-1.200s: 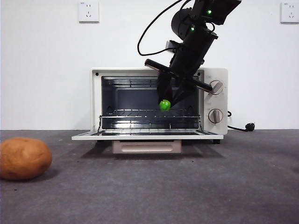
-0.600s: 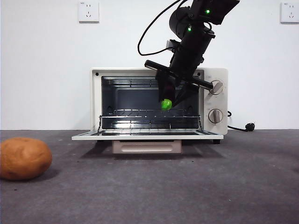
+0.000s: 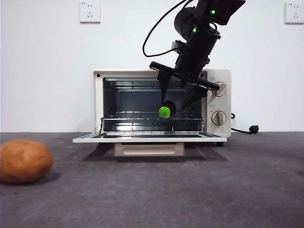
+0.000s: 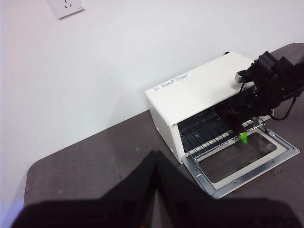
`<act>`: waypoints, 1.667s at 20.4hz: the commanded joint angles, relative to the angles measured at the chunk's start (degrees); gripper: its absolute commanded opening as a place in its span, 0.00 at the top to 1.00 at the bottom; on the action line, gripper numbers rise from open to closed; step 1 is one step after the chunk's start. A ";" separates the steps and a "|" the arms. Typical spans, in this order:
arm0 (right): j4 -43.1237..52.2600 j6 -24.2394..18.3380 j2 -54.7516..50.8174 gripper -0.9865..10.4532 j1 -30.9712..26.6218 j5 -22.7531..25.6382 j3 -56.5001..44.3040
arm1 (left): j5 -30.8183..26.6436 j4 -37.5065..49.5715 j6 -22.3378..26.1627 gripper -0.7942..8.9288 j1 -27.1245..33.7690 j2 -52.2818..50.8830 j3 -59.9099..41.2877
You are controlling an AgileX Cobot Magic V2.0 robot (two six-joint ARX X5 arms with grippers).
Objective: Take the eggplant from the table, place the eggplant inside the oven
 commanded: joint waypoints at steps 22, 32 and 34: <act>-18.18 -11.61 -24.79 0.66 2.27 -0.66 0.50 | 0.13 0.13 -0.59 0.92 -1.75 -0.20 -0.35; -27.98 -19.23 -47.80 0.66 2.27 -0.42 0.50 | 0.13 0.15 -0.59 0.92 -1.75 -0.02 -0.35; -31.63 -20.31 -51.06 0.67 2.27 -0.39 0.50 | 0.11 0.17 -0.57 0.92 -1.75 0.09 -0.35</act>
